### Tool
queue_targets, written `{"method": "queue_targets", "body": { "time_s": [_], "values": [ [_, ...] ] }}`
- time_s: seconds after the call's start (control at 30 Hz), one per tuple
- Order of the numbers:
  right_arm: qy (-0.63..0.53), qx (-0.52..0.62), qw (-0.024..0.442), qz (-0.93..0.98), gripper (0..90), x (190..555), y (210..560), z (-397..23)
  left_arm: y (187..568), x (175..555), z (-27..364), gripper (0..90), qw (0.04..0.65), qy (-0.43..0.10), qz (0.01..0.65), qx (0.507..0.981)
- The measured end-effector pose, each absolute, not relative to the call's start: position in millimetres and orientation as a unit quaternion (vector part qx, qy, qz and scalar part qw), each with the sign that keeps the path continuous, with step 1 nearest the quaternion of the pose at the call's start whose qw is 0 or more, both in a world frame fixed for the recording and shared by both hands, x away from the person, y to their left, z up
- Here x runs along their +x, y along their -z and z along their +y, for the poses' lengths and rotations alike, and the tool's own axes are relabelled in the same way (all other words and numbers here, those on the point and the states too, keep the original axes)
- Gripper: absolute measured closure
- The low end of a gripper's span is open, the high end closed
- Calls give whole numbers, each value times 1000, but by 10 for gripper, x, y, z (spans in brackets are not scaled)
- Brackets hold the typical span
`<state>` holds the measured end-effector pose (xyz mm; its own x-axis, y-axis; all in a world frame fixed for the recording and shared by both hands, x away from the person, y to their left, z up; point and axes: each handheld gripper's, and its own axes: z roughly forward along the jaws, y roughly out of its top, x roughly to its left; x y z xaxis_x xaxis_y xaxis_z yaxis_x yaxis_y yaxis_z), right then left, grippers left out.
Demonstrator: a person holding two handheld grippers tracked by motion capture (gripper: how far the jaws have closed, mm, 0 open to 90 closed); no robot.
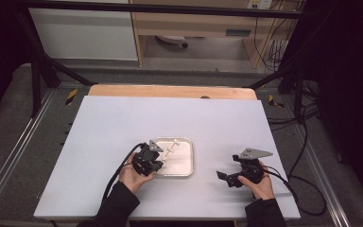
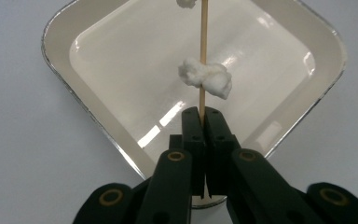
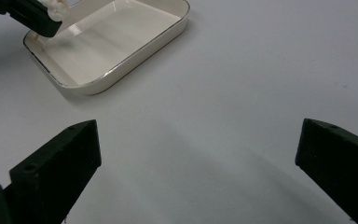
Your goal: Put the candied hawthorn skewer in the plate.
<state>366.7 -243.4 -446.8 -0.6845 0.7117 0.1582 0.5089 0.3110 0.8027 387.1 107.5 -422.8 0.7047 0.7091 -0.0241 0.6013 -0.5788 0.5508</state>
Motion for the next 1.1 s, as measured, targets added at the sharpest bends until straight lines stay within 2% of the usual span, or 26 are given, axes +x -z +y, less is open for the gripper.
{"method": "queue_targets", "body": {
  "time_s": [0.47,0.7,0.87,1.1],
  "values": [
    [-448,379,114,802,6,3662,4461,-2439,4287,3894,1018,858,259,-103,368,887],
    [-447,380,116,801,6,3661,4459,-2442,4199,3852,1121,702,299,-108,354,879],
    [-448,381,117,800,6,3660,4450,-2450,4128,3827,1271,534,331,-103,345,872],
    [-448,384,119,799,6,3658,4445,-2466,4097,3754,1528,297,345,-110,341,868]
  ]
}}
